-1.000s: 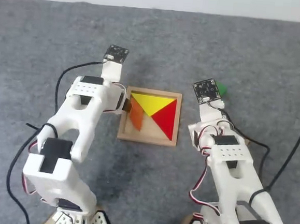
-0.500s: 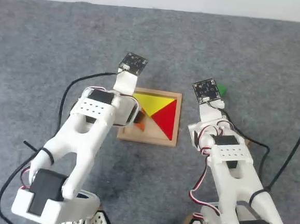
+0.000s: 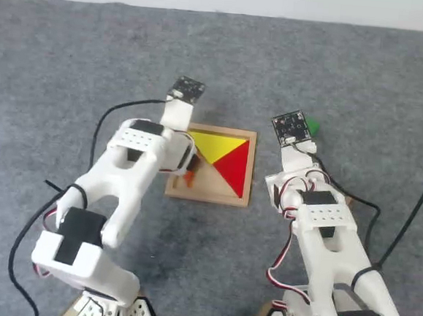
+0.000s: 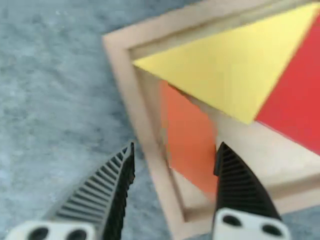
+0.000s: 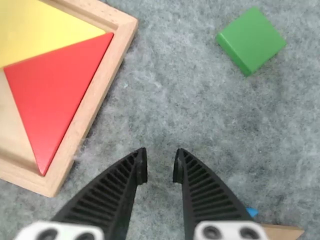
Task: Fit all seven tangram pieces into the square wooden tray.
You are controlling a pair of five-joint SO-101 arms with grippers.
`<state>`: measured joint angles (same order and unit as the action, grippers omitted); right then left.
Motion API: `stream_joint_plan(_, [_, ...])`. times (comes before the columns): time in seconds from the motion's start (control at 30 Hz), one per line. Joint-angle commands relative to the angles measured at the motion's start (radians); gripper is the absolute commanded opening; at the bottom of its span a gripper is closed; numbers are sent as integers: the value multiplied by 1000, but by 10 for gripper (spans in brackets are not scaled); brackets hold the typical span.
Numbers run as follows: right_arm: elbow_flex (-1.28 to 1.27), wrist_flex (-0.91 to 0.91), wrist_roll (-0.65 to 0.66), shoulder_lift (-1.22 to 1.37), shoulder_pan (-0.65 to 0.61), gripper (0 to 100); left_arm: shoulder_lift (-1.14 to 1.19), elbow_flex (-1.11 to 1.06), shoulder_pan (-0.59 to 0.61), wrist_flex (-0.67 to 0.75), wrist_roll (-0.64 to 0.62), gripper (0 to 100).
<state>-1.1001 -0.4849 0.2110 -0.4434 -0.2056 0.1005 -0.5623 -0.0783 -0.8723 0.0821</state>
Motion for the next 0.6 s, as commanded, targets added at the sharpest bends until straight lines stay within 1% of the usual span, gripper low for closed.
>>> stream_joint_plan(0.0, [11,18,11,-41,7,98,6,50,29,-3,14,250])
stream_joint_plan(0.2, [11,18,11,-41,7,98,8,51,41,31,5,250])
stream_joint_plan(0.3, [9,18,11,-41,7,98,0,53,81,49,-41,250])
stream_joint_plan(0.4, [9,18,11,-39,7,98,5,79,117,44,-58,250])
stream_joint_plan(0.57, [8,18,11,-39,7,98,-2,81,118,26,-52,252])
